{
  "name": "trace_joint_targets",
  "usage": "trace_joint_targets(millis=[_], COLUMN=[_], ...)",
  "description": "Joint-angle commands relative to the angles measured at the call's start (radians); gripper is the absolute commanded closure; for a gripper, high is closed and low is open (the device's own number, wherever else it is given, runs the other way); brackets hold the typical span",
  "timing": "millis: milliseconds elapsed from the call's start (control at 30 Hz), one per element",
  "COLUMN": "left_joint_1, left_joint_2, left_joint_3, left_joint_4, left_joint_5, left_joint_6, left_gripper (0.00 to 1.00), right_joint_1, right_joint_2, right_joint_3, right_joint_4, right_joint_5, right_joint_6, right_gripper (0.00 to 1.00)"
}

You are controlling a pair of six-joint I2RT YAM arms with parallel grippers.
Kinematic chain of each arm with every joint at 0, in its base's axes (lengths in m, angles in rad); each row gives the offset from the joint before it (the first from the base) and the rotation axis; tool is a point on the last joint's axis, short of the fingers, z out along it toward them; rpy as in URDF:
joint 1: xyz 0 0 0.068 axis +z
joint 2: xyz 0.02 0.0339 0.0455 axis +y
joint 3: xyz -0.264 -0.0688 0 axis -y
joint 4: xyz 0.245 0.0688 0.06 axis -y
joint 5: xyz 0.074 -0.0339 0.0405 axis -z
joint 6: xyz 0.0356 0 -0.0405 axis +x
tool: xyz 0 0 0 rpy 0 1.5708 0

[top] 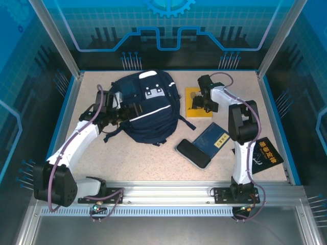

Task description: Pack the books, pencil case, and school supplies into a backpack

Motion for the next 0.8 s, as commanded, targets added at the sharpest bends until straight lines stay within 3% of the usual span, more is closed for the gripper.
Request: trace_joint_targets(millis=[0,33,233,567,667,767], left_joint_1=[-0.054,-0.071,-0.191,-0.345,-0.388,-0.423], left_joint_2=[0.044,0.057,0.151,0.362,0.426,0.506], left_joint_3=[0.023,0.036,0.121,0.269,0.324,0.4], left_joint_4=[0.009,0.016,0.044,0.11,0.124,0.106], left_joint_5=[0.001,-0.001,-0.032,-0.033,-0.027,-0.033], left_joint_6=[-0.029,-0.04,-0.062,-0.128,-0.162,-0.213], left_gripper=[0.01,0.01,0.01,0.03,0.06,0.17], right_joint_1=[0.002,0.009,0.051,0.079,0.068,0.03], right_joint_2=[0.078,0.085,0.034,-0.194,-0.247,-0.299], right_joint_3=[0.077,0.086,0.025,-0.353,-0.389,-0.38], right_joint_4=[-0.123,-0.138,-0.223,-0.092,-0.047,-0.031], right_joint_5=[0.058,0.075,0.07,-0.164,-0.225,-0.252], right_joint_6=[-0.055,-0.062,-0.124,-0.084,-0.076,-0.063], right_gripper=[0.14,0.17,0.13,0.12,0.12,0.13])
